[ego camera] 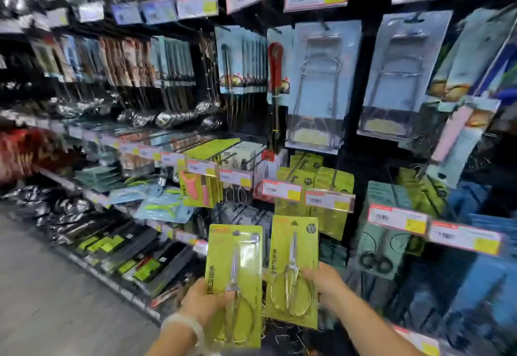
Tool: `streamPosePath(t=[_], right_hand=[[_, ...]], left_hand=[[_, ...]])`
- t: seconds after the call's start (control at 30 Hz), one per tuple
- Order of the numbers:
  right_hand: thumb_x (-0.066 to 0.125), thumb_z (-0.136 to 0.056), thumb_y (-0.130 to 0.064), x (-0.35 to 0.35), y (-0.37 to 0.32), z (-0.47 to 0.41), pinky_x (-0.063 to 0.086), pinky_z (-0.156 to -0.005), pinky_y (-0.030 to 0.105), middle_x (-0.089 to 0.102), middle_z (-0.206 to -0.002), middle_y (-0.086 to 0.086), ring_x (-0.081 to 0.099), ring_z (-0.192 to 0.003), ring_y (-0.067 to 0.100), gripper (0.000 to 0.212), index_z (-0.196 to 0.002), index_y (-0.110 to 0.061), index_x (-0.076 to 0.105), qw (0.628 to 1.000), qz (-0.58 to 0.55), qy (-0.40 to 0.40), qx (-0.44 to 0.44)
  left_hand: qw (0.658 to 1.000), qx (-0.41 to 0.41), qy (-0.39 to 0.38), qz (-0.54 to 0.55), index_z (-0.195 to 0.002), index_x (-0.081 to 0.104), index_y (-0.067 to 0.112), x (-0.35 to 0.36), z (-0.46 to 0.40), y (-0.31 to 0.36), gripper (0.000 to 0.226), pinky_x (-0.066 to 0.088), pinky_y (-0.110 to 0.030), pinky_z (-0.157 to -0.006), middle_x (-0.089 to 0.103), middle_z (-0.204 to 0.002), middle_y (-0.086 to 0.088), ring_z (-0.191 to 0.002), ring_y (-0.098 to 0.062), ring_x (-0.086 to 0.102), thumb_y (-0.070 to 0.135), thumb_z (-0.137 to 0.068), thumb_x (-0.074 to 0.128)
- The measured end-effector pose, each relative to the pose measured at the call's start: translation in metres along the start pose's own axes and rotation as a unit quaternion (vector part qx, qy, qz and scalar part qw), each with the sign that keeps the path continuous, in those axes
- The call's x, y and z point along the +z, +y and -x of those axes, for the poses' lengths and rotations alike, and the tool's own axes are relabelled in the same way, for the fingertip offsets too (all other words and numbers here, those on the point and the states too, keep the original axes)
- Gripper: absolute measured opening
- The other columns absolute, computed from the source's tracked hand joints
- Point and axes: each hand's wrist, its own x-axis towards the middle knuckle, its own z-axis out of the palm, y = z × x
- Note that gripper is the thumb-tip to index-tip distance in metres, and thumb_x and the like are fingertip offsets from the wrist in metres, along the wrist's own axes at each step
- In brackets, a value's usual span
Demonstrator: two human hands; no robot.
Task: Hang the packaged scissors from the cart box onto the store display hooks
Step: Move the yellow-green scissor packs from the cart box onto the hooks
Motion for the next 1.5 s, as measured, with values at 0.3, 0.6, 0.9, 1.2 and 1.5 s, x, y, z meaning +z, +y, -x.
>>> streamPosePath(t=[0.3,0.6,0.9,1.2,1.5], right_hand=[[0.062,-0.089,-0.016,0.039,-0.054,-0.057,0.055,-0.085,0.042,0.069,-0.108,0.013,0.066,-0.094,0.026,0.024,-0.109,-0.005,0.065,0.997,-0.044,0.060,-0.019],[0.052,-0.095,-0.024,0.036,-0.044,-0.095,0.028,-0.113,0.044,0.036,-0.150,0.004,0.034,-0.137,0.027,0.057,-0.145,-0.010,0.031,0.992,-0.085,0.094,0.027],[0.043,-0.097,-0.039,0.042,-0.041,-0.112,0.030,-0.112,0.042,0.022,-0.155,0.013,0.029,-0.139,0.032,0.072,-0.149,-0.003,0.008,0.979,-0.056,0.182,0.072],[0.063,-0.087,-0.028,0.074,-0.029,-0.053,0.053,-0.074,0.024,0.065,-0.102,0.001,0.065,-0.085,0.014,0.022,-0.104,-0.020,0.052,0.998,0.029,-0.048,0.018],[0.057,-0.089,-0.007,0.040,-0.045,-0.055,0.036,-0.054,0.018,0.051,-0.069,0.001,0.044,-0.059,0.011,0.020,-0.075,-0.013,0.045,0.989,0.042,0.126,-0.069]], left_hand=[[0.993,0.052,-0.102,-0.032,-0.094,0.068,0.007,-0.034,-0.096,0.032,0.023,0.051,-0.027,-0.067,0.074,-0.085,-0.005,-0.078,-0.016,0.068,-0.002,-0.074,0.075],[0.988,0.027,-0.146,-0.037,-0.102,0.066,0.003,-0.027,-0.130,0.029,0.032,0.053,-0.034,-0.075,0.075,-0.087,-0.007,-0.084,-0.022,0.069,-0.001,-0.073,0.077],[0.985,0.016,-0.161,-0.063,-0.100,0.065,0.004,-0.030,-0.141,0.031,0.032,0.053,-0.038,-0.084,0.073,-0.091,-0.010,-0.088,-0.025,0.067,-0.002,-0.071,0.078],[0.977,0.035,-0.189,-0.098,-0.096,0.063,0.004,0.009,-0.140,0.022,0.036,0.050,-0.034,-0.086,0.068,-0.089,-0.008,-0.085,-0.019,0.063,0.015,-0.068,0.082],[0.977,0.094,-0.160,-0.107,-0.086,0.052,0.017,0.060,-0.134,0.064,0.009,0.051,-0.037,-0.079,0.060,-0.085,-0.007,-0.078,-0.023,0.058,0.014,-0.094,0.050]])
